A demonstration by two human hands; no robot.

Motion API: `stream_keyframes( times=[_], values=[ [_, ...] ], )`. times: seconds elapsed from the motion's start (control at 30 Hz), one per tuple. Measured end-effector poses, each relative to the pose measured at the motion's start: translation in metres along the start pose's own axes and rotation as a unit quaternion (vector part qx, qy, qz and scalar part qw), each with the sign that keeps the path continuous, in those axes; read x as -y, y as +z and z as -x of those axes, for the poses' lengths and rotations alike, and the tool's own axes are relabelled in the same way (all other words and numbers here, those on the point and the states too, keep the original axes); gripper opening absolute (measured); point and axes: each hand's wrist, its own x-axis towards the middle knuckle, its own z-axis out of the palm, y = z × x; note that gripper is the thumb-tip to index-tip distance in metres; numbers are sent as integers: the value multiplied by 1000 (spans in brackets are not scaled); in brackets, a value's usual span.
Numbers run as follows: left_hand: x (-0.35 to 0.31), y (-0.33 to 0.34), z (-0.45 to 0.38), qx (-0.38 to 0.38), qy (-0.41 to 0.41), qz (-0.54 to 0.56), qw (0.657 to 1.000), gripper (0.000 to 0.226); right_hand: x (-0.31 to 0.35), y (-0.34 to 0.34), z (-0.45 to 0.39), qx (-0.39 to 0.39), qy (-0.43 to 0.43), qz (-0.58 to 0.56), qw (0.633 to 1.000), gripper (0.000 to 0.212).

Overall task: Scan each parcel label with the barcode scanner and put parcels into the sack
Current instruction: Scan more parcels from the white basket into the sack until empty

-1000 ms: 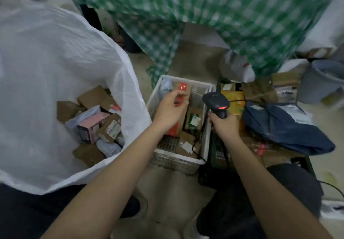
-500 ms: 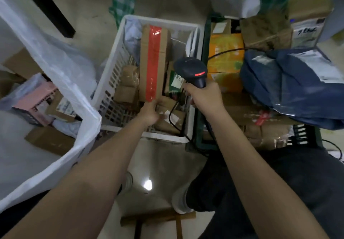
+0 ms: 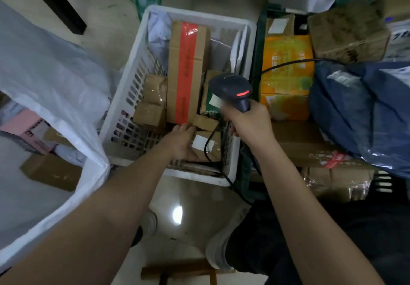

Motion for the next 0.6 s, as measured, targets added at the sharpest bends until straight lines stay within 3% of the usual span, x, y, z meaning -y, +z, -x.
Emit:
stream_keyframes(
  times=[0.13,0.33,0.6],
  values=[
    [-2,-13,22,-64,-55,-20,996,83,2,1,4,-3,-1,7,1000,32],
    [-15,-47,64,-169,-158,171,958,83,17,-2,21,-19,-17,-5,1000,29],
    [-54,-104,124,-276,-155,296,901,89,58,-16,61,-64,-54,-65,994,16]
  ],
)
